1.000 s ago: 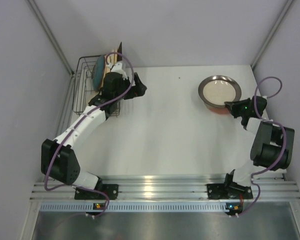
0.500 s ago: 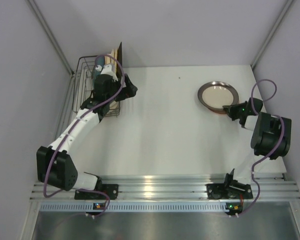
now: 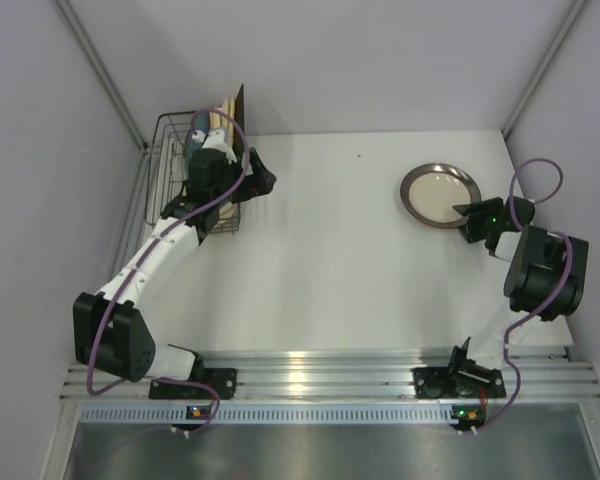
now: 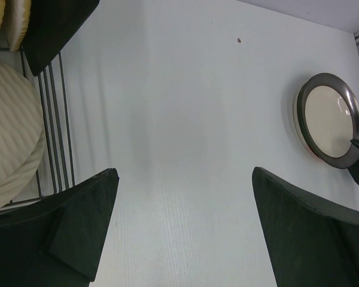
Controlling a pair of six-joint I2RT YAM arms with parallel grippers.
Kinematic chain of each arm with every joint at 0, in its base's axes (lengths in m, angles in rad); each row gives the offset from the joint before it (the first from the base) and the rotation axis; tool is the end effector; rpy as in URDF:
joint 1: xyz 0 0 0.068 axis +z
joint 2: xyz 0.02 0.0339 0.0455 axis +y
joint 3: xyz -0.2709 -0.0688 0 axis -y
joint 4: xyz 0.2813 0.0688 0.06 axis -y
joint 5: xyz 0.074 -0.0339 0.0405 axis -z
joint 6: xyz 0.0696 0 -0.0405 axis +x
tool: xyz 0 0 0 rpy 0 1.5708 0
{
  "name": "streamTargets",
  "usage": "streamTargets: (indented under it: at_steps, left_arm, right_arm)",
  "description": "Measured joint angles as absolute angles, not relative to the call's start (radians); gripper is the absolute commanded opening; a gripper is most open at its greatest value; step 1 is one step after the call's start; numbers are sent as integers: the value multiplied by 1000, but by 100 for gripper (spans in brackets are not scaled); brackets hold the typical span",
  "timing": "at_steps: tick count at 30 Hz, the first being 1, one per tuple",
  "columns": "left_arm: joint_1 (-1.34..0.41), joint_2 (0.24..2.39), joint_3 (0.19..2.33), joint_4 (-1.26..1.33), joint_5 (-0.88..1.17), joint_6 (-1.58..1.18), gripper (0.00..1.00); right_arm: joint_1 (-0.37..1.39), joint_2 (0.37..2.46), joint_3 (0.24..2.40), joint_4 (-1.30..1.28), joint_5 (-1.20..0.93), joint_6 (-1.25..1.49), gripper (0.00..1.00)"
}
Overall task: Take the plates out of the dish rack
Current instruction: Place the plate on the table
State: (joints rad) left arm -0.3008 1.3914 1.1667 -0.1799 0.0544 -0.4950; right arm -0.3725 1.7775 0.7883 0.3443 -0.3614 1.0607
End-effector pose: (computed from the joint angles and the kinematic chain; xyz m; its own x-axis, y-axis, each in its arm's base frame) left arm 0.3725 -0.1195 0.3194 -0.4941 -0.3434 -0.7988 0.1237 0.8816 -0.4555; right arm 0.3735 -0.1195 0.0929 -0.2060 0.9569 -0.2047 0.5263 0.2847 0.8012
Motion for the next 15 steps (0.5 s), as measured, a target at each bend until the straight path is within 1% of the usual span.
streamTargets:
  at_steps: [3, 6, 15]
  left_arm:
    - [-301, 1392, 1167, -180, 58, -495, 99]
    - [-301, 1392, 1167, -180, 59, -495, 99]
    - [-294, 1392, 1167, -181, 40, -493, 99]
  right_arm:
    - [-377, 1771, 798, 346, -368, 1055, 64]
    - [-377, 1746, 801, 318, -366, 1039, 69]
    - [-377, 1565, 826, 41, -256, 926, 73]
